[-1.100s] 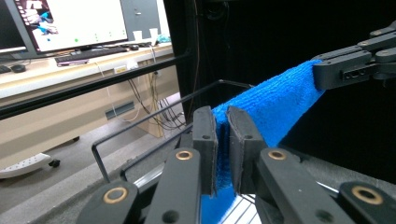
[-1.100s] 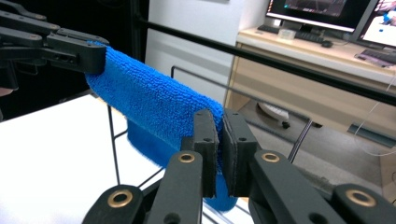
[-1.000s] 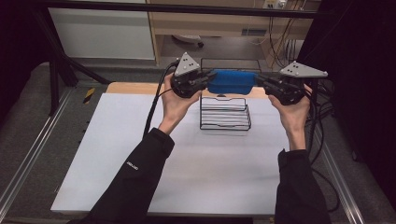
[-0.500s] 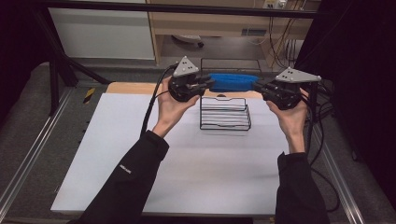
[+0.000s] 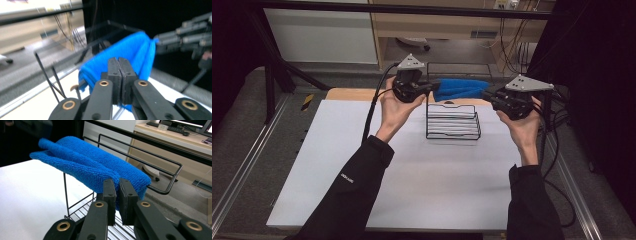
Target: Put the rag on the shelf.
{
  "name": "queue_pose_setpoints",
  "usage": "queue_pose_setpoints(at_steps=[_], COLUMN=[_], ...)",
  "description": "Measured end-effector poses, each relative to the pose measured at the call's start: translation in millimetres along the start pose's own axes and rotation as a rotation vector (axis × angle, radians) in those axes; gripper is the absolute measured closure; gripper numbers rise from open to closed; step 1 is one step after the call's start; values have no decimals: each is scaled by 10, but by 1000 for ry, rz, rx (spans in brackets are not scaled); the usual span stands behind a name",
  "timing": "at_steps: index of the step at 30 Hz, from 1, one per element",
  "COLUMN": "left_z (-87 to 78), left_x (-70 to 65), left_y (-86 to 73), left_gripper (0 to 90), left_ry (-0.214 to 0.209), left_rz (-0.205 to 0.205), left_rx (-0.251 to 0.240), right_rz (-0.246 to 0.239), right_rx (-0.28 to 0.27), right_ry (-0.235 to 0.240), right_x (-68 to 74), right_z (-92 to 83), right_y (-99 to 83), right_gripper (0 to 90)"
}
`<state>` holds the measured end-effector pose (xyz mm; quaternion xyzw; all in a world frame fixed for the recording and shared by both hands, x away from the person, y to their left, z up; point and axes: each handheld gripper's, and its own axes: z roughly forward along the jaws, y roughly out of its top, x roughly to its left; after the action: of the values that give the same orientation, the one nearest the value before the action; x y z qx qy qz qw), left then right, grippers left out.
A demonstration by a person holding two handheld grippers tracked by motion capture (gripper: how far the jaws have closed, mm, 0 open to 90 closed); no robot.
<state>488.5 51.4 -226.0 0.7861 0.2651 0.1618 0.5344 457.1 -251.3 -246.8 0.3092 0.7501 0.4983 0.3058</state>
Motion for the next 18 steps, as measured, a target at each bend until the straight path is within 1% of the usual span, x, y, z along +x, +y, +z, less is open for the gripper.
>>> queue_pose_setpoints(at_steps=[1, 4, 6, 11, 13, 14, 18], left_z=[19, 66, 92, 141, 159, 170, 204], left_x=[-1, -2, -8, -21, -21, -22, -25], left_y=[-22, -82, -109, -153, -167, -174, -202], left_gripper=[895, 897, 897, 898, 898, 898, 898], left_ry=[-3, -6, 2, 16, 19, 22, 29], left_rz=[7, 11, 28, 45, 51, 52, 60], left_rx=[15, 42, 65, 83, 87, 88, 94], right_rz=[-2, -8, -12, -6, 15, 26, 60], right_rx=[1, 7, 10, 16, -4, -16, -65], right_ry=[1, 2, 3, 19, 23, 26, 47], right_x=[1, 1, -2, -13, -26, -30, -18], right_z=[2, 10, 15, 0, -28, -45, -91], right_y=[-3, -14, -25, -37, -34, -27, 18], right_gripper=[847, 839, 830, 743, 680, 665, 644])
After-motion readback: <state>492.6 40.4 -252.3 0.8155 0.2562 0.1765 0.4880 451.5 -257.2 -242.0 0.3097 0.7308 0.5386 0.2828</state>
